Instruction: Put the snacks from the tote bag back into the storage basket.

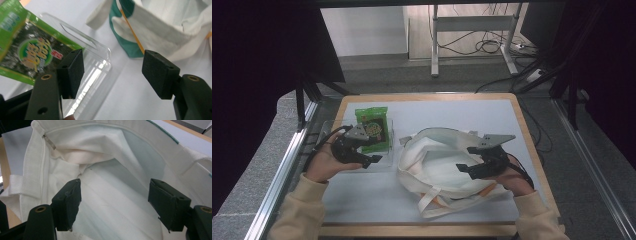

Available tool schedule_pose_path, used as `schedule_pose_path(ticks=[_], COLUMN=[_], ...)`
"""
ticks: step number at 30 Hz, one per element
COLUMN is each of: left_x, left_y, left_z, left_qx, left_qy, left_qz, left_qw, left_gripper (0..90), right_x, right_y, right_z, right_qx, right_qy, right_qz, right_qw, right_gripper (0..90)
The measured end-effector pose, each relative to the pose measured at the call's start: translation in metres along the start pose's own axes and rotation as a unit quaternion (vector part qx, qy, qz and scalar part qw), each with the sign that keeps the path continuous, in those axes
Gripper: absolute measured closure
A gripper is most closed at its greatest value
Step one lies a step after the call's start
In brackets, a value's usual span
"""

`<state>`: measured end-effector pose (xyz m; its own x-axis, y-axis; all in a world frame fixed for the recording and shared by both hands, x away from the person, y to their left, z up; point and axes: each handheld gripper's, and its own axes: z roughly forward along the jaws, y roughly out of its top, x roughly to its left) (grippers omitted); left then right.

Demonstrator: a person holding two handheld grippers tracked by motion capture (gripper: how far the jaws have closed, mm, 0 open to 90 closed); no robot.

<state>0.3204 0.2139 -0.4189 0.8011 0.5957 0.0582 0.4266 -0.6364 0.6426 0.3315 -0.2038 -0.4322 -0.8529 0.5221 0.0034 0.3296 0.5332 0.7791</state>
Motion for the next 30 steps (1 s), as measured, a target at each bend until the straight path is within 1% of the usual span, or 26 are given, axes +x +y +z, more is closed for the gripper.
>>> schedule_pose_path(ticks=[7, 10, 12, 13, 15, 17, 19, 25, 30], left_x=[-0.010, -0.015, -0.018, -0.018, -0.018, -0.018, -0.018, -0.019, -0.019], left_y=[-0.016, -0.022, -0.026, -0.027, -0.028, -0.028, -0.028, -0.030, -0.030], left_z=[0.004, 0.007, 0.009, 0.012, 0.016, 0.018, 0.019, 0.020, 0.019], left_qx=[-0.011, -0.015, -0.020, -0.018, -0.011, -0.015, -0.013, -0.016, -0.017], left_qy=[-0.008, -0.015, -0.024, -0.028, -0.023, -0.029, -0.027, -0.025, -0.026], left_qz=[-0.016, -0.019, -0.023, -0.025, -0.029, -0.037, -0.037, -0.045, -0.041], left_qw=[0.9998, 0.9996, 0.9993, 0.9991, 0.9992, 0.9988, 0.9989, 0.9985, 0.9987], left_gripper=[34.2, 34.0, 33.7, 33.9, 33.3, 33.5, 33.4, 33.1, 32.8], right_x=[0.001, 0.002, 0.002, 0.002, 0.002, 0.002, 0.003, 0.004, 0.004], right_y=[0.000, 0.000, 0.000, 0.000, -0.001, -0.001, 0.000, -0.001, -0.001], right_z=[0.001, 0.002, 0.002, 0.003, 0.003, 0.004, 0.005, 0.004, 0.005], right_qx=[0.001, 0.003, 0.003, 0.003, 0.004, 0.005, 0.006, 0.005, 0.007], right_qy=[0.001, 0.001, 0.001, 0.000, -0.001, -0.001, 0.000, -0.001, -0.002], right_qz=[0.000, -0.001, 0.000, 0.001, 0.002, 0.000, -0.001, -0.001, -0.003], right_qw=[1.0000, 1.0000, 1.0000, 1.0000, 1.0000, 1.0000, 1.0000, 1.0000, 1.0000], right_gripper=[26.2, 26.1, 26.1, 26.1, 26.1, 26.1, 26.1, 26.1, 26.0])
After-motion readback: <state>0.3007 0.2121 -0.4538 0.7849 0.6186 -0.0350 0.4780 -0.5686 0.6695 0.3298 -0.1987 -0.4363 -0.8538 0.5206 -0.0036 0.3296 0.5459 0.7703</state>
